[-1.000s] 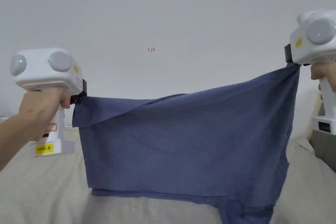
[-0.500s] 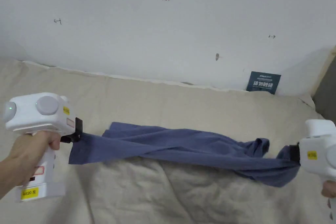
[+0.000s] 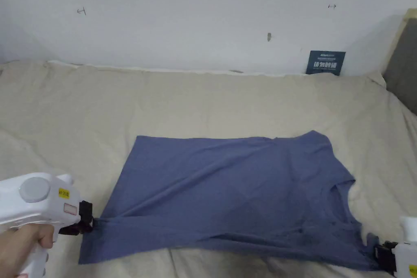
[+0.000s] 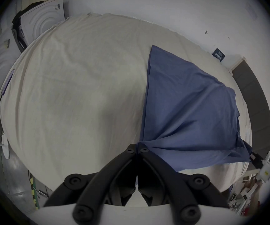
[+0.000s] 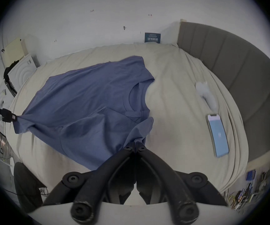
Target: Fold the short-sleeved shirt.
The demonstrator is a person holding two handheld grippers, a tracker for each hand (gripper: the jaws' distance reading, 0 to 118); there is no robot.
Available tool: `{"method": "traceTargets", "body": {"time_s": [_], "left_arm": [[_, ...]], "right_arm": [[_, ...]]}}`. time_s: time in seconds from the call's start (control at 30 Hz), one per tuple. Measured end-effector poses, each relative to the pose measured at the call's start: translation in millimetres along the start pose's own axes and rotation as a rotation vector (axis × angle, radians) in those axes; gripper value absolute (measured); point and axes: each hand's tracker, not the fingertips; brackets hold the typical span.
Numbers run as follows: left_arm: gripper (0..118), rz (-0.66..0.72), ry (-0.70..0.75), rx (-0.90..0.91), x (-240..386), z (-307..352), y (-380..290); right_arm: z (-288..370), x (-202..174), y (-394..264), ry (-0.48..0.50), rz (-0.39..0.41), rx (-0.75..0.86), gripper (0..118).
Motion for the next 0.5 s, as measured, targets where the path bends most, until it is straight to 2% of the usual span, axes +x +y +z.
{"method": "traceTargets", "body": {"time_s": [0.17,0.37,0.4,0.43,0.47,0.5], "left_arm": [[0,0.011,-0.013,-0.047,-12.6,5.4,-34.9],[0,0.026,-0.006,-0.071,-17.5,-3.0,-44.1],[7,0.025,-0.004,-0.069,-16.6,-3.8,-43.9],[38,0.023,-0.002,-0.064,-16.8,-3.6,-44.5],[87,0.016,0.021,-0.06,-16.2,-4.0,-44.3],[118,0.012,0.016,-0.061,-16.7,-3.6,-44.3]], "right_arm": [[11.4,3.6,-39.5,0.003,0.002,-0.034,0],[4.8,-1.5,-56.1,-0.009,0.015,-0.09,0],[3.3,-2.8,-56.5,-0.015,0.017,-0.096,12],[1.9,-3.4,-56.6,-0.025,0.016,-0.104,44],[1.6,-2.0,-56.8,-0.076,0.016,-0.126,86],[1.4,0.4,-56.7,-0.072,-0.005,-0.131,115]]}}
